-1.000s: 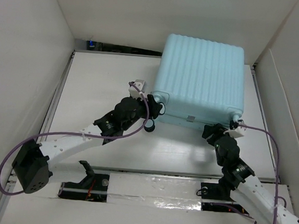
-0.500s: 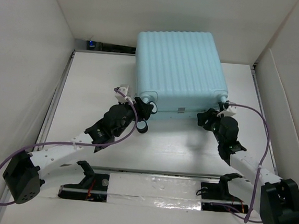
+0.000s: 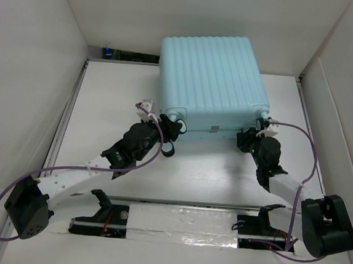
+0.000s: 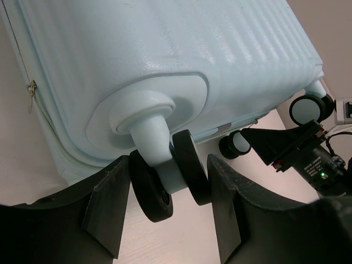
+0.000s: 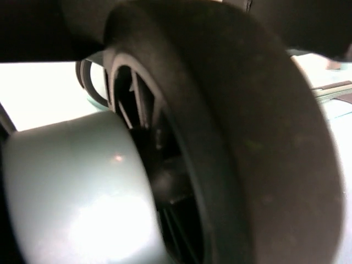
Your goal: Pack the luggage
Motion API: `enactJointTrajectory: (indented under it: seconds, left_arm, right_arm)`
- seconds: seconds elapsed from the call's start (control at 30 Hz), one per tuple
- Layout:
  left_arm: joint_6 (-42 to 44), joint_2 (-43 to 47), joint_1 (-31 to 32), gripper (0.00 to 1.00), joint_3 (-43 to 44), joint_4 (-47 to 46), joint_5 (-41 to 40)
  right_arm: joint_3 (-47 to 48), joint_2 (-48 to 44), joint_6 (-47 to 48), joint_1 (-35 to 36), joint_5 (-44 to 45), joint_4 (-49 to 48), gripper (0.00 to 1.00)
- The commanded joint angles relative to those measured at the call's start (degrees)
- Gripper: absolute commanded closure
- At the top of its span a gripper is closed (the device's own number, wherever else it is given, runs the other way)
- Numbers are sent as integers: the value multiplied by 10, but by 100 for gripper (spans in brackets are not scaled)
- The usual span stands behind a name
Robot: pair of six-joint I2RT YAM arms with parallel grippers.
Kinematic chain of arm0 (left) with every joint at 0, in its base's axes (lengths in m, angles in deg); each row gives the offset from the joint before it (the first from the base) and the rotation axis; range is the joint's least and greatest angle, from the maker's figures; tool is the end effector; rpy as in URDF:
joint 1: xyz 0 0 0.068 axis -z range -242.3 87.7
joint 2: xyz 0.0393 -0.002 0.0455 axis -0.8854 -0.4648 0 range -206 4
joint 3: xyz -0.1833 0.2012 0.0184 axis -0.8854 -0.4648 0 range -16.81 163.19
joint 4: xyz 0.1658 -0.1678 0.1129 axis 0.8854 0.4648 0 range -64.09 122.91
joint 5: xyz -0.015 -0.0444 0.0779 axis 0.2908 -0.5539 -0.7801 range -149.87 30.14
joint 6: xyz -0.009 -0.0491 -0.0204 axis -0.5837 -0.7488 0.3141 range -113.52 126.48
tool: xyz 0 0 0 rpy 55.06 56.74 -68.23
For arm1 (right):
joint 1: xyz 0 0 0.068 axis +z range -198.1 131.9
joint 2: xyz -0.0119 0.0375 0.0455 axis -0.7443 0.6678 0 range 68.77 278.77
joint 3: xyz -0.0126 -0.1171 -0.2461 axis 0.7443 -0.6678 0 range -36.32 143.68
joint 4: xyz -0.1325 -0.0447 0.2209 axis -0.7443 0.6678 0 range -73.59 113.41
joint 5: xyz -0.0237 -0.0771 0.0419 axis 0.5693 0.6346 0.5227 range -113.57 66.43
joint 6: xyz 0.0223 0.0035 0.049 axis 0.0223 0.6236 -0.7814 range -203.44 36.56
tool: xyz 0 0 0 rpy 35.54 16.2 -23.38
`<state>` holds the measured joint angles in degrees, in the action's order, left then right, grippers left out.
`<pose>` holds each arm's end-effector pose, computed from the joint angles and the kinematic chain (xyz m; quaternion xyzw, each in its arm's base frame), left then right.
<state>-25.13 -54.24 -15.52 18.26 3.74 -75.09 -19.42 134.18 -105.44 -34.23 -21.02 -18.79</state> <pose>0.1700 -0.1673 0.2949 0.0013 0.7130 -0.3658 0.5982 0.2178 0.0521 0.1846 0.0693 0.7811 0.1744 0.5955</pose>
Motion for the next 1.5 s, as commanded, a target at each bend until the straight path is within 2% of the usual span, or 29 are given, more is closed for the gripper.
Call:
enactJointTrajectory:
  seconds: [0.0,0.2,0.23,0.3,0.43,0.53,0.63,0.73,0.77,0.83,0.87,1.03,1.13,1.17,1.2,1.3,1.37,1.47]
  left_arm:
    - [42,10,8,100,6,-13,61]
    - [42,11,8,100,6,-10,60]
    - [42,12,8,100,6,-11,59]
    - [42,10,8,100,7,-11,56]
    - [41,8,8,100,7,-12,56]
    - [40,5,8,100,7,-16,57]
    - [38,-3,8,100,10,-23,63]
    - [37,-14,8,100,18,-34,76]
    - [36,-19,8,100,22,-36,80]
    - [34,-26,8,100,35,-47,94]
    - [33,-35,8,100,41,-52,102]
    - [29,-57,8,100,86,-70,137]
    - [28,-57,8,100,97,-72,144]
    - [24,-49,8,100,84,-74,141]
    - [24,-49,8,100,83,-74,141]
    - [20,-49,8,100,73,-78,141]
    - [20,-50,8,100,73,-81,143]
    - [21,-59,8,100,82,-84,150]
  right_arm:
    - [15,6,47,3,-44,-127,57]
    - [30,44,67,8,-96,-185,66]
    - [31,49,67,8,-98,-191,71]
    - [30,54,68,24,-95,-203,73]
    - [23,49,66,46,-76,-216,92]
    - [22,44,64,62,-60,-212,100]
    - [23,44,61,84,-43,-203,100]
    - [22,51,55,142,-3,-201,100]
    - [22,56,52,187,11,-205,100]
    - [27,81,43,236,56,-218,100]
    - [31,93,42,285,68,-226,100]
    - [90,179,49,392,170,-250,100]
    - [90,167,48,389,223,-215,100]
    - [54,87,18,329,243,-165,100]
    - [53,86,18,329,243,-165,100]
    - [28,-8,0,249,216,-110,100]
    - [26,-28,-2,219,140,-97,100]
    - [37,19,-4,261,122,-153,100]
